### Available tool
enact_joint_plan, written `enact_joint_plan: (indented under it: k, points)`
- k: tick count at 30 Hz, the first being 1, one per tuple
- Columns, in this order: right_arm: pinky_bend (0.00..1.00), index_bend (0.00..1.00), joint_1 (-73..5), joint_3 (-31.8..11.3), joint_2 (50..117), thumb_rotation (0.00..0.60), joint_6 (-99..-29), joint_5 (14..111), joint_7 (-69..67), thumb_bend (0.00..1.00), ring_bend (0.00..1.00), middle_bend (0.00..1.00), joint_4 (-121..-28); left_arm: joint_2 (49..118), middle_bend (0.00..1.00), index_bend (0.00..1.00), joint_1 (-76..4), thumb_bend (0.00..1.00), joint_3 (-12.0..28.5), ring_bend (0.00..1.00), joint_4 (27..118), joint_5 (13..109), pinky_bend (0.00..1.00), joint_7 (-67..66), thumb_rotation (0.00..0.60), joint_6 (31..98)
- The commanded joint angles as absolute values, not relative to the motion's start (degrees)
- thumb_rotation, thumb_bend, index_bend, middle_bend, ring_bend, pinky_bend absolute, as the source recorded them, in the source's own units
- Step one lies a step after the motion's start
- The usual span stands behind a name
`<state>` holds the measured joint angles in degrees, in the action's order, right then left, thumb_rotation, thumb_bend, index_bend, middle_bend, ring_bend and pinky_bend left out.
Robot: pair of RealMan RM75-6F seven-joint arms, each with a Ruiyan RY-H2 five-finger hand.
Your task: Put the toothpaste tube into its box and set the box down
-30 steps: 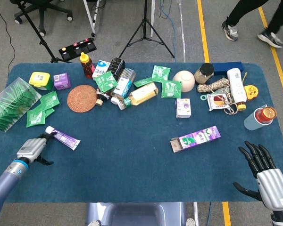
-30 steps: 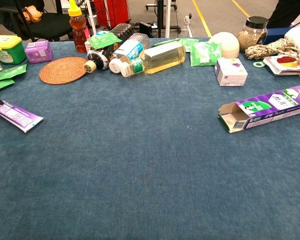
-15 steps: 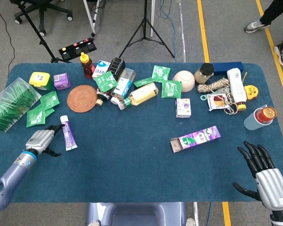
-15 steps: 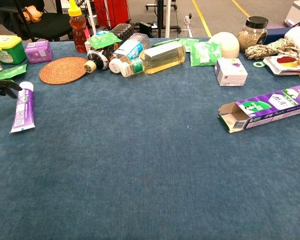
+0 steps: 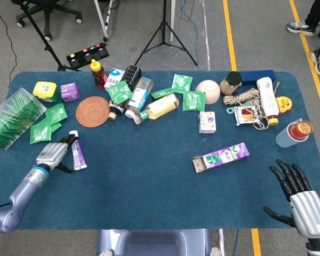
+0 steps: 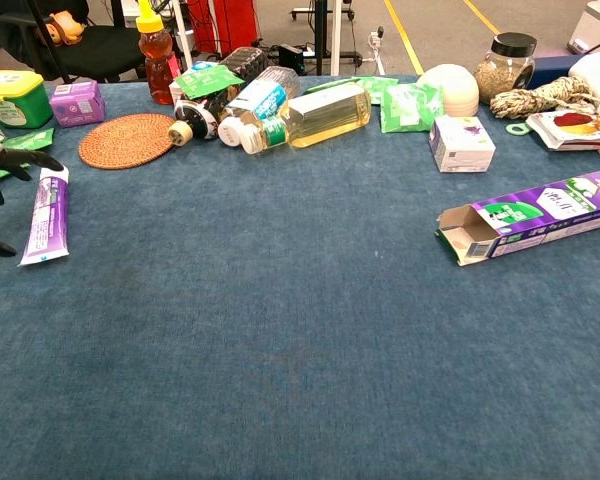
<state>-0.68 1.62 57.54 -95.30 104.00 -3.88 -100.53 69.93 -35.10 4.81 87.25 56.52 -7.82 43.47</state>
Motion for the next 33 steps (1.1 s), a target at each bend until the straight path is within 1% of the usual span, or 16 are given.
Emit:
enact_joint_plan:
  k: [1, 10, 16, 22, 27, 33]
  points:
    - [0.0, 0.0, -0.9, 1.7, 57.6, 0.6, -94.9, 104.0, -3.9, 0.0, 0.0, 0.0, -100.5, 68.5, 0.04, 0.06, -34.4, 0.06, 5.2, 0.09, 87.8, 56.9, 0.24, -6.6, 0.6, 44.5]
    - [0.0, 0.0, -0.8, 1.9, 57.6, 0.6, -95.0, 104.3, -3.8, 0.0, 0.0, 0.0, -100.6, 67.2, 0.04, 0.06, -34.3, 0.05, 4.4, 0.09, 86.3, 56.3, 0.24, -4.9, 0.6, 42.3]
    - [0.0, 0.0, -0.9, 1.9, 57.9, 0.6, -94.6, 104.3, -3.1, 0.0, 0.0, 0.0, -100.7, 68.8, 0.04, 0.06, -36.3, 0.06, 4.5, 0.09, 82.4, 54.6, 0.26, -4.6, 0.6, 38.3]
    - [0.0, 0.0, -0.9, 1.8, 58.0, 0.6, -94.5, 104.1, -2.8, 0.0, 0.0, 0.0, -100.9, 70.3, 0.04, 0.06, -38.7, 0.06, 4.2, 0.09, 80.7, 51.0, 0.26, -7.2, 0.6, 36.3]
    - [0.0, 0.0, -1.1, 1.6, 58.1, 0.6, -94.2, 103.5, -2.7, 0.0, 0.0, 0.0, -100.8, 71.0, 0.04, 0.06, -41.0, 0.06, 3.5, 0.09, 80.9, 46.8, 0.26, -10.8, 0.6, 36.1]
    - [0.0, 0.0, -1.2, 1.5, 58.1, 0.6, -94.0, 103.4, -2.6, 0.0, 0.0, 0.0, -100.9, 71.7, 0.04, 0.06, -43.0, 0.06, 3.2, 0.09, 82.3, 44.0, 0.26, -13.5, 0.6, 37.0]
